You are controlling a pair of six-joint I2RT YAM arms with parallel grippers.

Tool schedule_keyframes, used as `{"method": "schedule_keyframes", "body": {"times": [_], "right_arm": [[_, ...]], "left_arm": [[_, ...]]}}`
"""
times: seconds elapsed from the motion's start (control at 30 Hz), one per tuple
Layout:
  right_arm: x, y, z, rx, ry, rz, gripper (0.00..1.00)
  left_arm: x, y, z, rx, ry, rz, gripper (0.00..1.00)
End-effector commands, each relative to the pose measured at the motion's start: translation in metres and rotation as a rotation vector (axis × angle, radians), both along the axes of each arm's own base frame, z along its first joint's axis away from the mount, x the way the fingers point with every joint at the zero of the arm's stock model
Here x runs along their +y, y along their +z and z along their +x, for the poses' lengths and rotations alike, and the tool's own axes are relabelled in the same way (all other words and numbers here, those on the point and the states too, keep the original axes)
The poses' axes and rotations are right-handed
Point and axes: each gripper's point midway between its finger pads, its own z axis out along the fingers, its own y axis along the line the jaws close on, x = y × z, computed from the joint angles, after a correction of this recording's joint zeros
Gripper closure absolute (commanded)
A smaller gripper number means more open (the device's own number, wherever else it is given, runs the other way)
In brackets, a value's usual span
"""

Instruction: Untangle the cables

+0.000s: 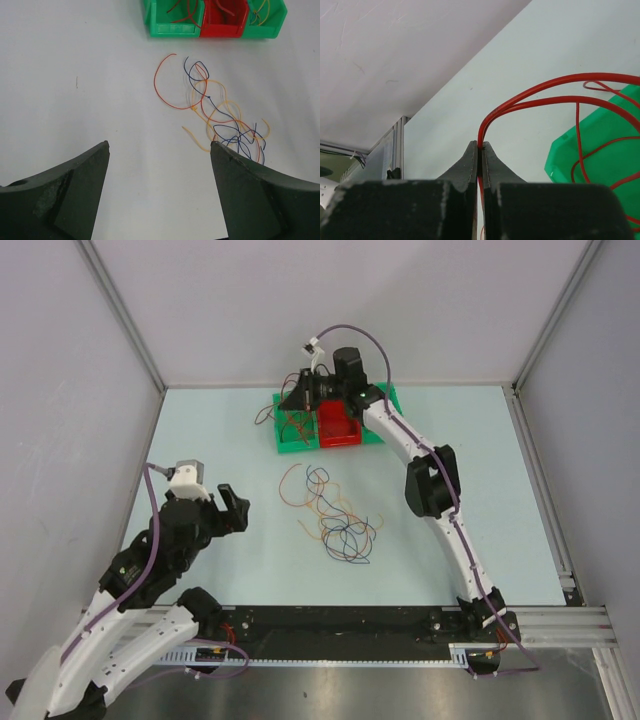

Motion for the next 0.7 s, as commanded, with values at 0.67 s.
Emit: {"method": "schedule_keyframes", "body": {"times": [0.67], "right_arm": [[0.008,-0.024,0.048,-0.305,-0.041,0.046,1.00]], "left_arm": [[-0.004,0.004,0.004,-0.021,-0.027,-0.001,0.14]]}}
